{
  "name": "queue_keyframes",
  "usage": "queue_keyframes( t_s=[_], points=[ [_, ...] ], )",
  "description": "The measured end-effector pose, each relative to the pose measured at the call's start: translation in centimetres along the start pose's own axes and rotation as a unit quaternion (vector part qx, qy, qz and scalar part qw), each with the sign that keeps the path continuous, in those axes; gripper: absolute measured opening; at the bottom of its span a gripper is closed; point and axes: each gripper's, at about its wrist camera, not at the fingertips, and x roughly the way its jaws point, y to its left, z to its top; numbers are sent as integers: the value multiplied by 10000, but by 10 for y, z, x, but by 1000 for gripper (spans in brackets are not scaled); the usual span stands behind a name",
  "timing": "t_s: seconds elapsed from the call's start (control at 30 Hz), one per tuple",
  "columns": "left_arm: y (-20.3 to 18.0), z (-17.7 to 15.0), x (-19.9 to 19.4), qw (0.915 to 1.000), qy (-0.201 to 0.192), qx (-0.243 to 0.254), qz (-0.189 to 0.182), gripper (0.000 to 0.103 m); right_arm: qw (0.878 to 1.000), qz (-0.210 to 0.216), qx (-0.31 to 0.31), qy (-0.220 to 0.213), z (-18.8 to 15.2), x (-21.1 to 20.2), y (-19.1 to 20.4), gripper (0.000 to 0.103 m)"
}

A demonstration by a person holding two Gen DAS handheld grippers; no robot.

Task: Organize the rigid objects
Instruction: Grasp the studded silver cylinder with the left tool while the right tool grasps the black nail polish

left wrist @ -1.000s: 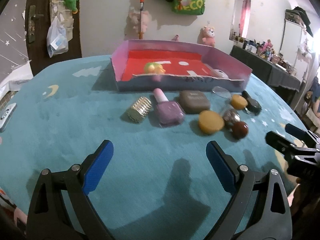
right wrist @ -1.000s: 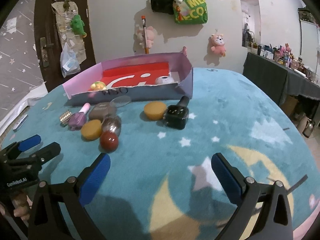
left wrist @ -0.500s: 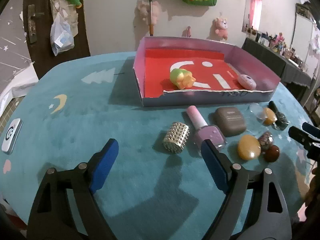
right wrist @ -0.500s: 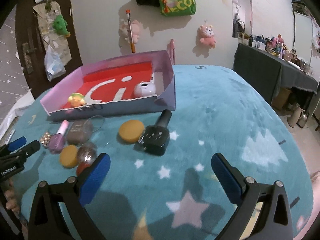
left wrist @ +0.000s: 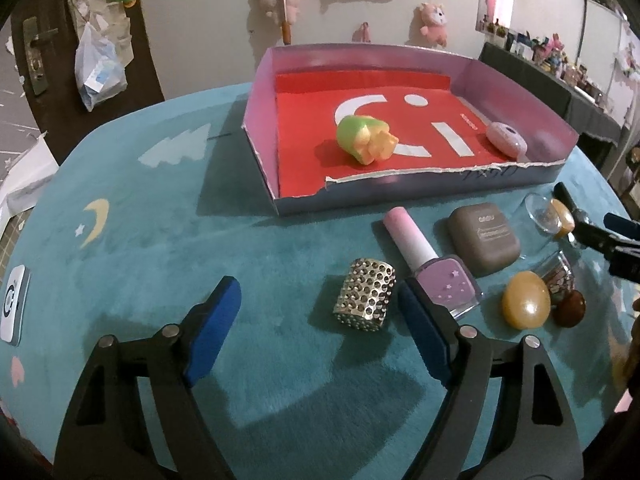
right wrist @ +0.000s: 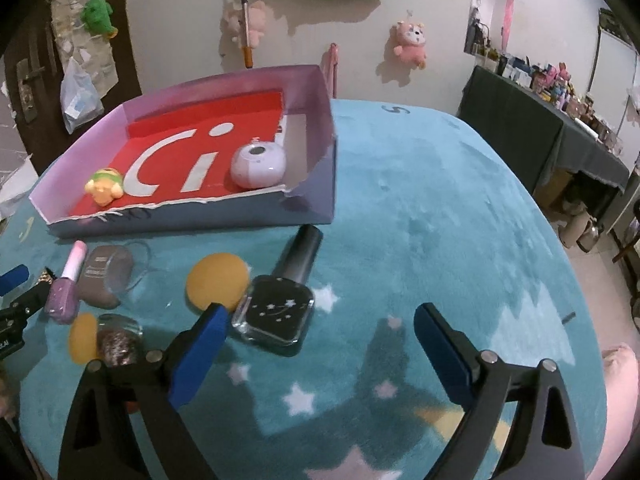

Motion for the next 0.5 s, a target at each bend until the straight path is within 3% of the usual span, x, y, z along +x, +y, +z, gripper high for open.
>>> queue_keyframes(
  t_s=[0.13, 0.3, 0.37, 0.43, 0.47, 0.5],
  points=[
    [-3, -1, 7, 9998, 140, 85, -115, 64, 9996, 235, 104, 71, 0, 3, -6, 95],
    [0, 2, 9, 9996, 142, 34, -233, 58, 9989, 445, 4, 116, 0, 7, 1, 75],
    [-1, 4, 10, 9995, 126, 65, -293, 50, 9987, 507, -52, 72, 1, 7, 3, 69],
    [-4, 5, 9, 9993, 99, 150, -337, 31, 9980, 631, -32, 46, 3, 8, 4, 58],
    [-6, 5, 8, 9990, 100, 185, -392, 24, 9977, 675, -43, 35, 3, 7, 5, 47],
    [-7, 5, 7, 9989, 106, 197, -411, 24, 9977, 667, -69, 18, 3, 7, 6, 47]
  ],
)
